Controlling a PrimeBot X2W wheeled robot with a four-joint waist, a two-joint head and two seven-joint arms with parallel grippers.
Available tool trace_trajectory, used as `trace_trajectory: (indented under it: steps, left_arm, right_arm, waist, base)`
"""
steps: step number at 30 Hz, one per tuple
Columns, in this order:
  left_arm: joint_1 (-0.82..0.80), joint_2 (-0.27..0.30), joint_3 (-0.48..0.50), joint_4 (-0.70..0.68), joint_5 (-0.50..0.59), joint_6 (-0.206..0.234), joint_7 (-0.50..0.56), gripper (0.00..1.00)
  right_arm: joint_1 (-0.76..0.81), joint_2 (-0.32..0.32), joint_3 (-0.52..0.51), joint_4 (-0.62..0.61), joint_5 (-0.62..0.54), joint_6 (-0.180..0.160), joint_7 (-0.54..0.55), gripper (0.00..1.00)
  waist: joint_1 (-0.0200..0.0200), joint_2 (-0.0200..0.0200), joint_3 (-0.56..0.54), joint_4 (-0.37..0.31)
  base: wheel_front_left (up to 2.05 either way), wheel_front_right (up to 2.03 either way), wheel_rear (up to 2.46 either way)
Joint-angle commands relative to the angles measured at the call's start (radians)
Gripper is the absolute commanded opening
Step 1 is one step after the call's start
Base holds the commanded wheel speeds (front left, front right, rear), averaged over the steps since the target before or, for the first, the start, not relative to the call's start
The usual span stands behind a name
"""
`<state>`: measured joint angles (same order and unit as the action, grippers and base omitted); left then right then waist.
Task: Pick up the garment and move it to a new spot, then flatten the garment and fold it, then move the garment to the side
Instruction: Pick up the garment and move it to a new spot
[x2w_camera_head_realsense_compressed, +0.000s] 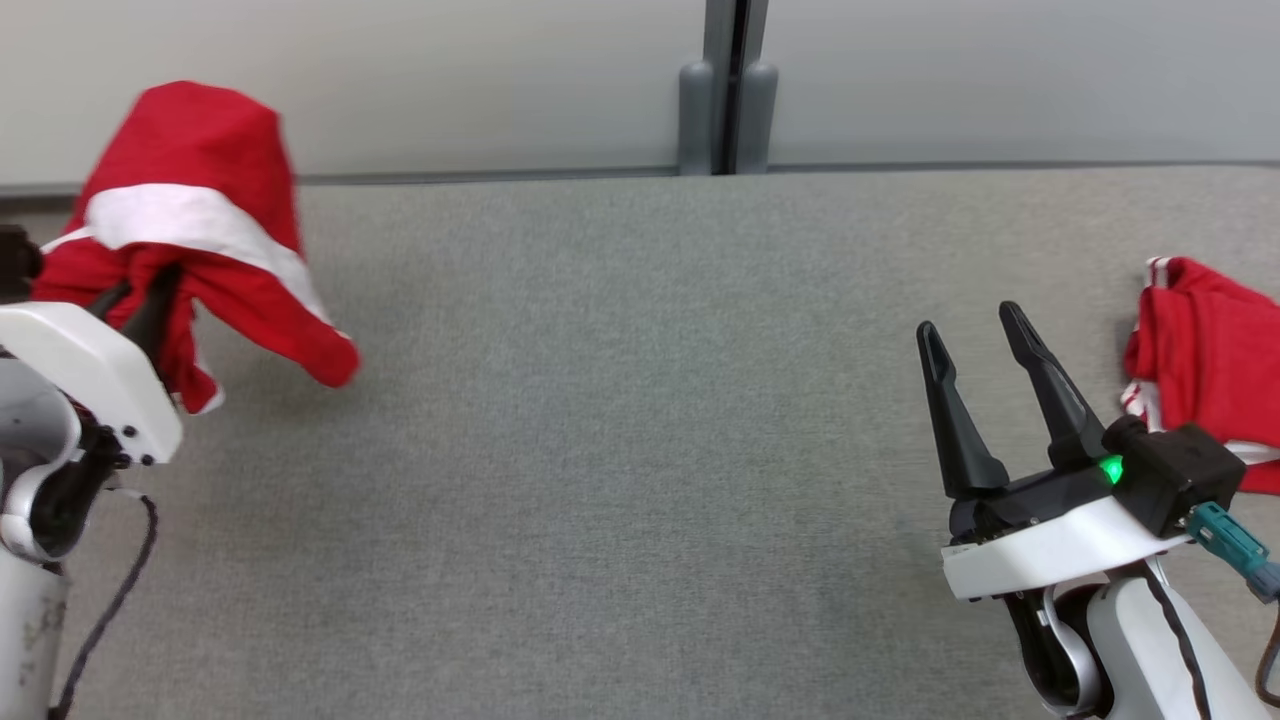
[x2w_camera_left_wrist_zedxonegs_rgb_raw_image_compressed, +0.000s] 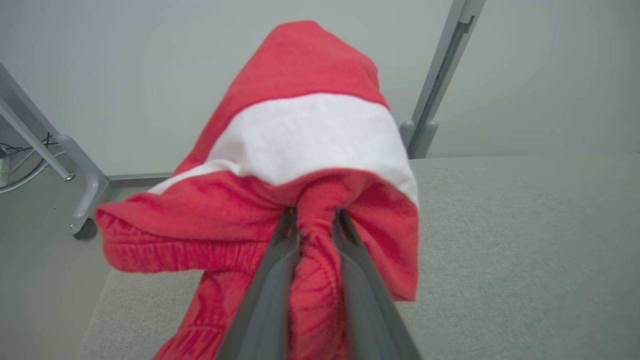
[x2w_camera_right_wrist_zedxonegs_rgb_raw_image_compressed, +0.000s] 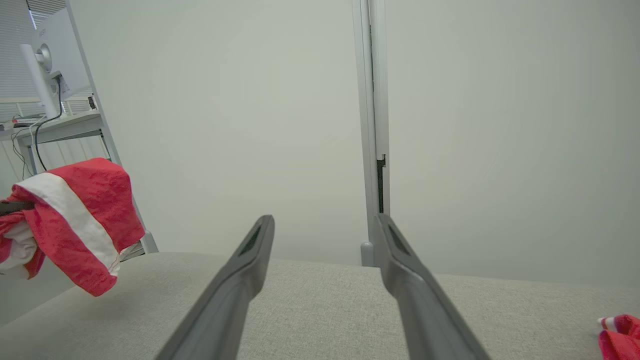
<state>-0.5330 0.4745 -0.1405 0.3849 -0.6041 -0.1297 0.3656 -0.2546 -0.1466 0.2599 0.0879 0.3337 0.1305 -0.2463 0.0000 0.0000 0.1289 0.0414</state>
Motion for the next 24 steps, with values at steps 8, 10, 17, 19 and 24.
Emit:
trace_trajectory:
  steps: [8,10,17,19,24]
  left_arm:
    - [0.155,-0.060,-0.069,-0.331,-0.029,0.036,0.081,0.00]
    - [0.196,-0.091,-0.095,-0.397,-0.029,0.057,0.093,0.00]
    - [0.315,-0.180,-0.200,-0.451,0.040,0.112,0.041,0.00]
    - [0.339,-0.211,-0.227,-0.397,0.053,0.107,-0.002,0.00]
    - [0.349,-0.281,-0.287,-0.178,0.092,0.086,-0.129,0.00]
  right_arm:
    - [0.047,-0.013,-0.042,-0.020,-0.007,0.001,0.008,1.00]
    - [0.055,-0.018,-0.049,-0.027,-0.011,0.001,0.016,1.00]
    - [0.075,-0.024,-0.064,-0.053,-0.017,0.001,0.040,1.00]
    - [0.081,-0.023,-0.061,-0.057,-0.015,0.001,0.043,1.00]
    - [0.092,-0.020,-0.053,-0.052,-0.010,0.001,0.046,1.00]
  waist:
    - [0.0000,0.0000,-0.081,-0.094]
    - [0.0000,0.0000,-0.088,-0.116]
    - [0.0000,0.0000,-0.097,-0.196]
    - [0.0000,0.0000,-0.095,-0.214]
    - [0.0000,0.0000,-0.089,-0.239]
  base:
    - [0.00,0.00,0.00]
    - [0.00,0.00,0.00]
    - [0.00,0.00,0.00]
    - [0.00,0.00,0.00]
    - [0.00,0.00,0.00]
